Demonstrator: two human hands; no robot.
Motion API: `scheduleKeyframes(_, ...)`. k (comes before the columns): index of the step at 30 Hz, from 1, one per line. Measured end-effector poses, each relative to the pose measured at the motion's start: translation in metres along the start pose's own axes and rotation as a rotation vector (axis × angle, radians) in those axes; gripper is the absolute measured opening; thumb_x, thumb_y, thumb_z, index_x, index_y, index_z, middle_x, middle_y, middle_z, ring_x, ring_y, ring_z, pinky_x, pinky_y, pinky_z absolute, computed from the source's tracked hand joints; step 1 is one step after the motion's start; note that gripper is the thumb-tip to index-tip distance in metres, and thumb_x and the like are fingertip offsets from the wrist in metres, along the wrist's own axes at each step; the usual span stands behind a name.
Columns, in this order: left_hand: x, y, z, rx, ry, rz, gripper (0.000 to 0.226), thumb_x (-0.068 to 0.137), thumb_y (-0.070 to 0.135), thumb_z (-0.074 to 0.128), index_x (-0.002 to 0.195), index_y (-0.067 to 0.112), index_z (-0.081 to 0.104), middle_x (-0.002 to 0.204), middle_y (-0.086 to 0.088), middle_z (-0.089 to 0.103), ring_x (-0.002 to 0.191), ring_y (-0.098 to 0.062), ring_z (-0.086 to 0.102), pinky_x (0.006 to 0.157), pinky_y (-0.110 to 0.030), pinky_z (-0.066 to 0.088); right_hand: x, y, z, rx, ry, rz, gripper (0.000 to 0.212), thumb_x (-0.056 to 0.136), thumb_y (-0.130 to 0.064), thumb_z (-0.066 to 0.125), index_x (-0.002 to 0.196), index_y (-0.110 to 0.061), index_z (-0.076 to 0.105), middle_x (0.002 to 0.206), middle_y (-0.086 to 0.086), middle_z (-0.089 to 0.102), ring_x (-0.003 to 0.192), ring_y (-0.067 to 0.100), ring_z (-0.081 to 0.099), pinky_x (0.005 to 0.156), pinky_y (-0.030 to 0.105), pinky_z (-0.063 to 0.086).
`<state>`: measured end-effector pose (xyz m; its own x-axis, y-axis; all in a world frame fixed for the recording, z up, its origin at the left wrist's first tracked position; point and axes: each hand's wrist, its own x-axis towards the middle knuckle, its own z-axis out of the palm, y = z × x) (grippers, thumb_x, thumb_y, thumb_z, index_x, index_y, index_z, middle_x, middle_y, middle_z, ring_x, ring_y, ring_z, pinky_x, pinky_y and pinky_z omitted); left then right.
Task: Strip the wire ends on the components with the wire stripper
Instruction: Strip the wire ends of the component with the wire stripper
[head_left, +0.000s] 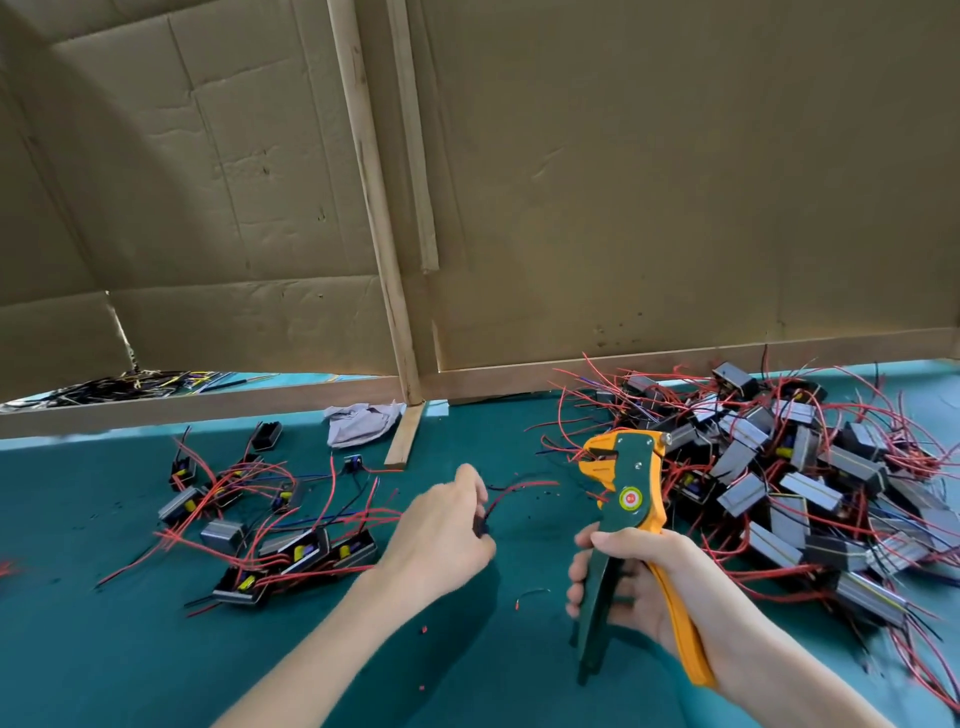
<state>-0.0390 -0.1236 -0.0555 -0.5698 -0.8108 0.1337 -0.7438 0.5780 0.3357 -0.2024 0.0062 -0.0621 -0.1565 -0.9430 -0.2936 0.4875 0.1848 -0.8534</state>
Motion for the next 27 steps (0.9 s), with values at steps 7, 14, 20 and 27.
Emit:
scheduleKeyframes(7, 0.026, 0.007, 0.010, -0.219, 0.003, 0.034, 0.010, 0.085, 0.023, 0.067, 0.084, 0.027, 0.058, 0.075, 0.013, 0.062, 0.077, -0.012, 0.060, 0.074, -0.031, 0.050, -0.003, -0.002, 0.006, -0.027, 0.000, 0.017, 0.038, 0.058, -0.003, 0.063, 0.094, 0.007, 0.058, 0.067, 0.023, 0.063, 0.055, 0.035, 0.062, 0.053, 0.043, 0.058)
scheduleKeyframes(14, 0.025, 0.001, 0.002, -0.529, -0.119, 0.019, 0.013, 0.086, 0.010, 0.064, 0.082, 0.019, 0.055, 0.077, 0.002, 0.070, 0.068, -0.007, 0.066, 0.069, -0.023, 0.049, -0.006, -0.001, 0.010, -0.012, -0.005, 0.034, 0.041, 0.058, -0.011, 0.062, 0.095, 0.008, 0.058, 0.066, 0.024, 0.062, 0.054, 0.035, 0.062, 0.052, 0.044, 0.058)
scheduleKeyframes(20, 0.022, -0.006, -0.023, -0.976, -0.144, 0.017, 0.010, 0.091, -0.001, 0.059, 0.094, 0.007, 0.054, 0.077, -0.003, 0.069, 0.068, -0.019, 0.067, 0.075, -0.029, 0.056, -0.007, -0.001, 0.008, -0.018, -0.030, 0.012, 0.039, 0.059, -0.011, 0.063, 0.094, 0.007, 0.059, 0.069, 0.025, 0.062, 0.056, 0.036, 0.062, 0.054, 0.044, 0.057)
scheduleKeyframes(27, 0.017, -0.006, -0.043, -1.094, -0.048, 0.032, 0.011, 0.088, 0.000, 0.064, 0.085, 0.007, 0.056, 0.073, -0.004, 0.066, 0.065, -0.022, 0.066, 0.077, -0.035, 0.059, -0.008, -0.003, 0.009, -0.016, -0.043, -0.002, 0.040, 0.060, -0.011, 0.064, 0.095, 0.008, 0.059, 0.070, 0.026, 0.061, 0.057, 0.036, 0.062, 0.055, 0.044, 0.057)
